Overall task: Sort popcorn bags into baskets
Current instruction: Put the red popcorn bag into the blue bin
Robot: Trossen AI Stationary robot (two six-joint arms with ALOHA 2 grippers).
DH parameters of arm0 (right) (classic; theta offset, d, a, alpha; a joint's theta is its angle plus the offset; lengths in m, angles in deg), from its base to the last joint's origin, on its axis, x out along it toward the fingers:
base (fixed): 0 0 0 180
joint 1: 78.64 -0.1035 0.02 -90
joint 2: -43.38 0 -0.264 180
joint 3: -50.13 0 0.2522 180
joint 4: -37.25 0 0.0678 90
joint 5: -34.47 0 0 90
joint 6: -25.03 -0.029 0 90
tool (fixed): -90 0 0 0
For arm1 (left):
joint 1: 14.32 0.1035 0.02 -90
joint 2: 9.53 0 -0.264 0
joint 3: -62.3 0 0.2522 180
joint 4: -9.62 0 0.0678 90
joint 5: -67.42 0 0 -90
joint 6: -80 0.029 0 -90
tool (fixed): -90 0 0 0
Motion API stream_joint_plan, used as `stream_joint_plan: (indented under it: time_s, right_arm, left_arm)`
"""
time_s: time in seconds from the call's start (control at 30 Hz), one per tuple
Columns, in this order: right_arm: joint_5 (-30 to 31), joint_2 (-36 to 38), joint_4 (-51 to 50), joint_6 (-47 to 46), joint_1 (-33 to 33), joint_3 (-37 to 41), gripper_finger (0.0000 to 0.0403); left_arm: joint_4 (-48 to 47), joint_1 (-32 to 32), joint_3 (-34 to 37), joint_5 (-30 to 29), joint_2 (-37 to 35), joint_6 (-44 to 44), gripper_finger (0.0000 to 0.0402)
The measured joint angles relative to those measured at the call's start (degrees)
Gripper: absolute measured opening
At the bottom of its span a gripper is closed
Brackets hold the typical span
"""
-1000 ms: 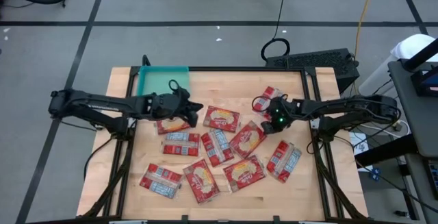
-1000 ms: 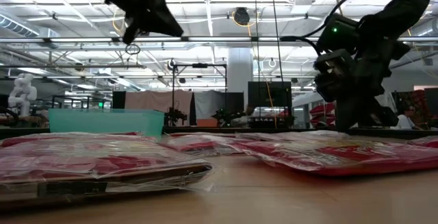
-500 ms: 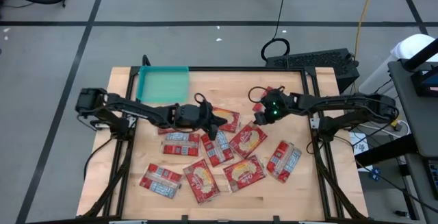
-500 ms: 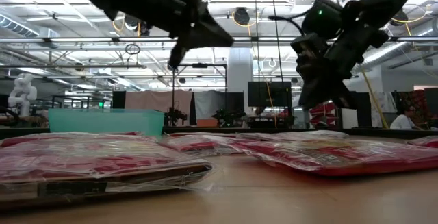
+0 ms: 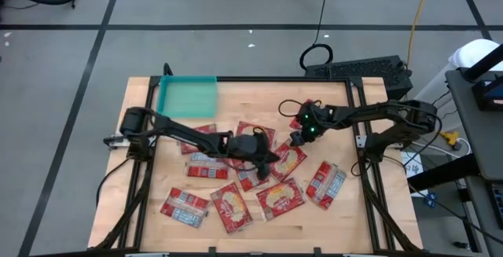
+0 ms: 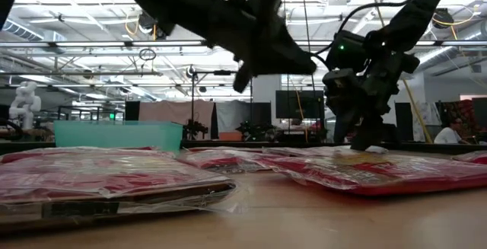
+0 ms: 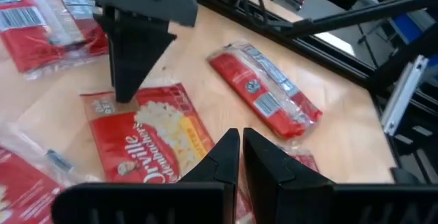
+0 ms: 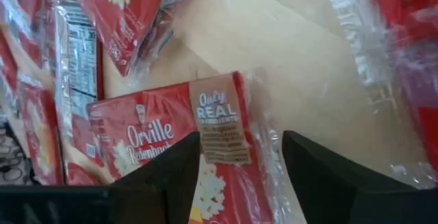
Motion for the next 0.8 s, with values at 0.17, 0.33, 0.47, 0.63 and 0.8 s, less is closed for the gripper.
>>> stream_joint_plan:
  time_s: [0.17,0.33,0.47,0.63,0.8]
  right_arm:
    - [-1.46,0.17,-0.33,1.66,-0.49,0.08,0.0205]
    - [-5.18,0.16,-1.01,4.05,-0.60,0.26,0.0192]
    - [-8.74,0.15,-0.78,6.59,-0.62,0.29,0.0175]
    - [-10.92,0.15,1.31,7.45,-0.63,0.31,0.0137]
    - [-9.99,0.15,3.85,6.63,-1.48,0.31,0.0056]
  left_arm:
    - [-0.41,0.10,-1.77,2.43,6.49,-0.13,0.0024]
    - [-3.16,0.13,-1.84,3.72,8.74,-1.85,0.0024]
    - [-5.77,0.24,-1.85,1.48,8.87,0.08,0.0024]
    - [-6.11,0.92,-1.85,0.50,8.85,1.55,0.0024]
    - [-6.71,2.76,-1.85,1.12,8.77,1.51,0.0024]
